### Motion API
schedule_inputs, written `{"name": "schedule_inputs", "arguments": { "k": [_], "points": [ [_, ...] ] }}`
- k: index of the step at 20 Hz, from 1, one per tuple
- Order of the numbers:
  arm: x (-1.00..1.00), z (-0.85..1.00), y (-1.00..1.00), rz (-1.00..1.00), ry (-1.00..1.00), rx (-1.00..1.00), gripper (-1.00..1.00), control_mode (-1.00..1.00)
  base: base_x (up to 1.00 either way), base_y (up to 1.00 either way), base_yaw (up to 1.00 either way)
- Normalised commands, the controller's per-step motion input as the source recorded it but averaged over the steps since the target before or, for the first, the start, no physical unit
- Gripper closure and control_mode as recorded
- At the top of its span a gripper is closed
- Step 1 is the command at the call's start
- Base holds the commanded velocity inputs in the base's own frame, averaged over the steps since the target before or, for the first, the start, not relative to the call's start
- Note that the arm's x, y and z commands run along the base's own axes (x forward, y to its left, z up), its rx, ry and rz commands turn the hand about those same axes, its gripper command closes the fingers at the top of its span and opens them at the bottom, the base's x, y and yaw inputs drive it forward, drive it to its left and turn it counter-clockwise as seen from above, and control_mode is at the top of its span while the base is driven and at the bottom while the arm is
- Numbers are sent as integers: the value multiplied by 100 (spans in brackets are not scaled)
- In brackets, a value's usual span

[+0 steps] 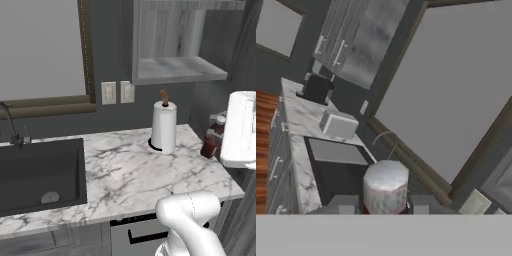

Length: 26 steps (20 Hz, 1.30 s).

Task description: Collect the turmeric, ketchup, and shaker from the cabinet and place them next to the stove.

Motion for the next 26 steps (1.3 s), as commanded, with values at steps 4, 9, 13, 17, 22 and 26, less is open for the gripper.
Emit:
{"name": "schedule_inputs", "arguments": {
  "k": [4, 9, 13, 17, 22, 26],
  "points": [
    [-45, -23, 48, 7, 0, -5, 100, 100, -13, 16, 3],
    [0, 0, 0, 0, 0, 0, 100, 100, -42, 67, 11],
    [0, 0, 0, 0, 0, 0, 100, 100, -33, 70, 16],
    [0, 0, 0, 0, 0, 0, 100, 100, -22, 72, 23],
    [0, 0, 0, 0, 0, 0, 100, 100, -20, 62, 34],
    [0, 0, 0, 0, 0, 0, 100, 100, -38, 38, 45]
  ]
}}
